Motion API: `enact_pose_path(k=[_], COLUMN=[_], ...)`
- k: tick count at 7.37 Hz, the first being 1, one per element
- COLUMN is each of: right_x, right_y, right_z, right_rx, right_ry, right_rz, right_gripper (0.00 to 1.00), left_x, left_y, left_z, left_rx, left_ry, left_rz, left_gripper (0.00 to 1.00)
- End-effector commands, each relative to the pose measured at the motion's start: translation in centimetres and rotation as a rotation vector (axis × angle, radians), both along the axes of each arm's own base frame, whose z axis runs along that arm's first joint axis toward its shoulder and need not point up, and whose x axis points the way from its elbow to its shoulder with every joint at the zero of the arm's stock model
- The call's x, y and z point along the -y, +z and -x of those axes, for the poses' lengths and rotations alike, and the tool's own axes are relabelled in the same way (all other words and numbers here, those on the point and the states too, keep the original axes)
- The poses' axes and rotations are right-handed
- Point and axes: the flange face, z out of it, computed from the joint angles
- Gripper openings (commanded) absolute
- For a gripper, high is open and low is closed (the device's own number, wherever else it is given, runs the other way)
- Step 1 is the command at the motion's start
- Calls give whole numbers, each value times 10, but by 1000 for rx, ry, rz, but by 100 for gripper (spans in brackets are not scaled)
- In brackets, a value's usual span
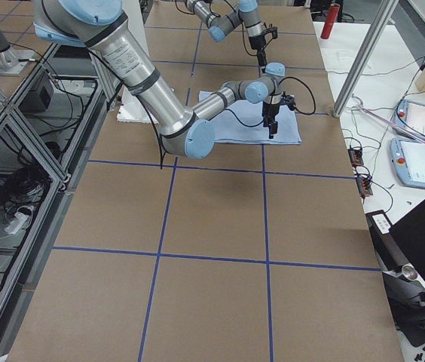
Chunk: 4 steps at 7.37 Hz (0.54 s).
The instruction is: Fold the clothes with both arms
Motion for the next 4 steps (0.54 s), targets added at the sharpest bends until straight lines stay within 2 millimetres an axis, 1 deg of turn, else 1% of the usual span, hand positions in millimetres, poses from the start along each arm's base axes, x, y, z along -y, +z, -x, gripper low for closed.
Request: enact_pose_path(k=[1,2,3,4], right_x=[-3,-32,-61,-88], right_y=[-19,-25,-27,-30], right_z=[-33,-58,-84,-102], right_rx=[82,124,164,213], right_ry=[0,-10,-7,27], right_rz=[22,36,48,103], right_gripper=[100,100,100,100], left_x=[-6,-31,-54,-79], left_y=[14,48,65,58], left_z=[2,13,26,24], left_rx=[3,-11,-56,-128], left_ry=[10,105,142,102], left_rz=[21,79,191,328], left_gripper=[100,100,100,100])
